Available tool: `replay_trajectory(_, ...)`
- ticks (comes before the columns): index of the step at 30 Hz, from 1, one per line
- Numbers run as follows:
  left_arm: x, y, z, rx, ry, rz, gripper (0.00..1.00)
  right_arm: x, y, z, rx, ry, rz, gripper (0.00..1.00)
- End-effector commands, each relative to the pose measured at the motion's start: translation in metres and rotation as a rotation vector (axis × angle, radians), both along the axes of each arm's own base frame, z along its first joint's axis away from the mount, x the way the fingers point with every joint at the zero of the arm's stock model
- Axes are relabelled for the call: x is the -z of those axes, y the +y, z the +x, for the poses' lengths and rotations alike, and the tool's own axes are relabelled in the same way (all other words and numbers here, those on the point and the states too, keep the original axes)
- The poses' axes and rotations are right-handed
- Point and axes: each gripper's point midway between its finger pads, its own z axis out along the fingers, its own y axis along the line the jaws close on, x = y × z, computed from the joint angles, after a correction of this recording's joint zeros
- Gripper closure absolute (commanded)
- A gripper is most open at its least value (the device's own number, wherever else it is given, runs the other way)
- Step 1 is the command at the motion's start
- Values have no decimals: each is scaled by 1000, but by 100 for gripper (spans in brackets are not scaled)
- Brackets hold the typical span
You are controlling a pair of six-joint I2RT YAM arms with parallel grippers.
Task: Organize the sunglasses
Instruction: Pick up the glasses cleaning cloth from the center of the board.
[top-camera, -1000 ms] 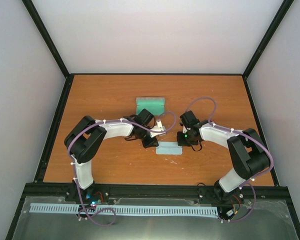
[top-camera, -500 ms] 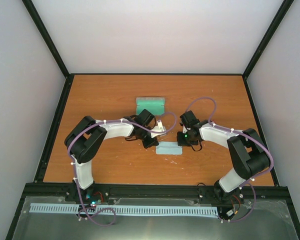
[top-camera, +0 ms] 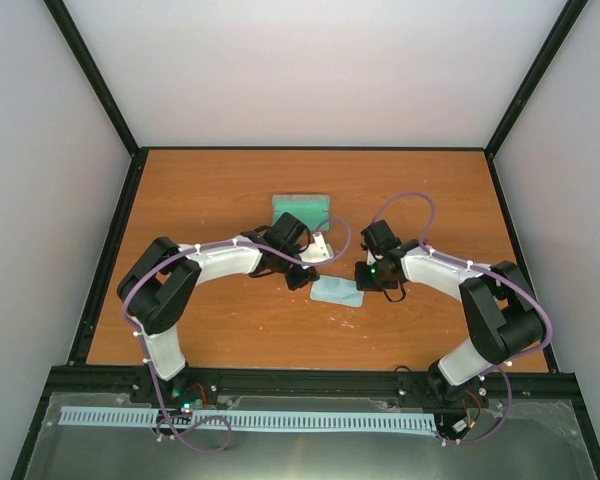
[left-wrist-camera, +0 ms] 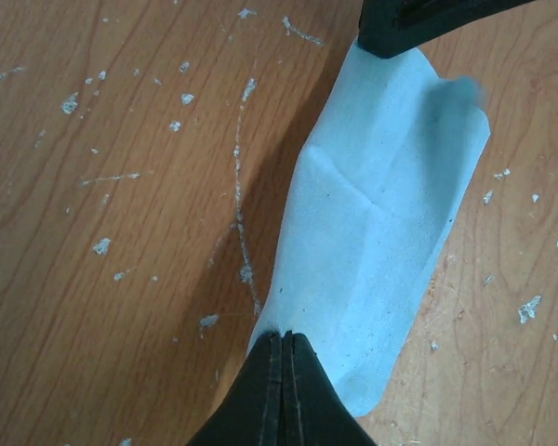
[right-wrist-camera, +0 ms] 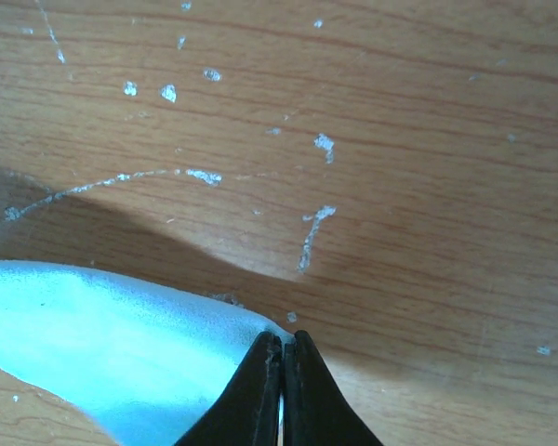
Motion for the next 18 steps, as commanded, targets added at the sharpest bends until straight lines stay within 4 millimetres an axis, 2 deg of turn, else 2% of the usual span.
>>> replay_trajectory(1,-10,-1,4,7,-54,-16,99,-15,3,16,8,-69,1,97)
replay_trajectory(9,-9,9,15,-28,-89,-2,99,-20,10,32,-1,-98,2,97)
replay_trajectory(18,-20,21,37,-88,-170,0,99,-21,21,50,-23,-106,12,97)
